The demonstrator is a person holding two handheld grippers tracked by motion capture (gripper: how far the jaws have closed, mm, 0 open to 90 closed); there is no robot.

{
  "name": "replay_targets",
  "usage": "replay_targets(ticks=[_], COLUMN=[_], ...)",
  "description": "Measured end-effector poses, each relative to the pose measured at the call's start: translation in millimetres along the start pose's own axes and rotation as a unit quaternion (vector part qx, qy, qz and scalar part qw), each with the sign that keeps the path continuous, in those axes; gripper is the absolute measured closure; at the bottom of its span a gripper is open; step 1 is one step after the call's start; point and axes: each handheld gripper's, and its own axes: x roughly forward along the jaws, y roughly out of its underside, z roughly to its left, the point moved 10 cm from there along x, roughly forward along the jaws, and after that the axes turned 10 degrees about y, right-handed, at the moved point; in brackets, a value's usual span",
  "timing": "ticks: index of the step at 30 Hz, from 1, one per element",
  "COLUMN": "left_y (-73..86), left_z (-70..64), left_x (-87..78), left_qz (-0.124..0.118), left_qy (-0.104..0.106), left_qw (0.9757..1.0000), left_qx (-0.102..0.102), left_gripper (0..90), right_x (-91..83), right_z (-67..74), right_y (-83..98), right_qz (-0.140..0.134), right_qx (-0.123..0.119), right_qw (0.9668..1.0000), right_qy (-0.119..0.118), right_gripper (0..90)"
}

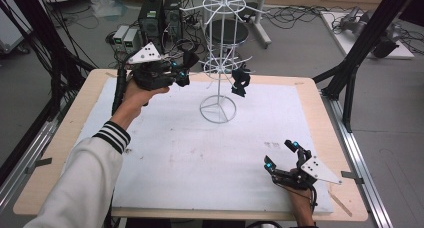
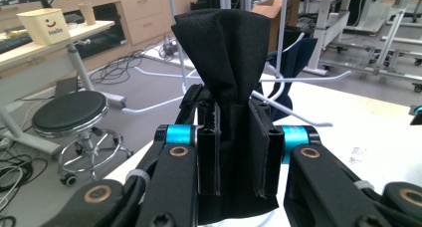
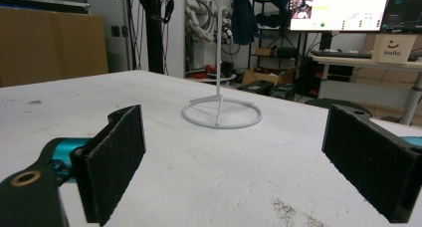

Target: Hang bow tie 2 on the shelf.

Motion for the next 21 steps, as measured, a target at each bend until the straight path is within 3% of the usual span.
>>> replay_targets(ticks=[21], left_y=[-4.2], left_z=[-11.4], left_x=[22.9], left_qz=[-0.001], left_qy=[0.019], left_qw=[0.9998], left_qx=[-0.007], left_gripper=[76.1], right_x=[0.0], right_z=[-0.2], right_y=[-0.1], right_qz=[0.000], right_qx=[0.001], right_qw=[1.0000], right_qy=[0.000], right_gripper=[9.3])
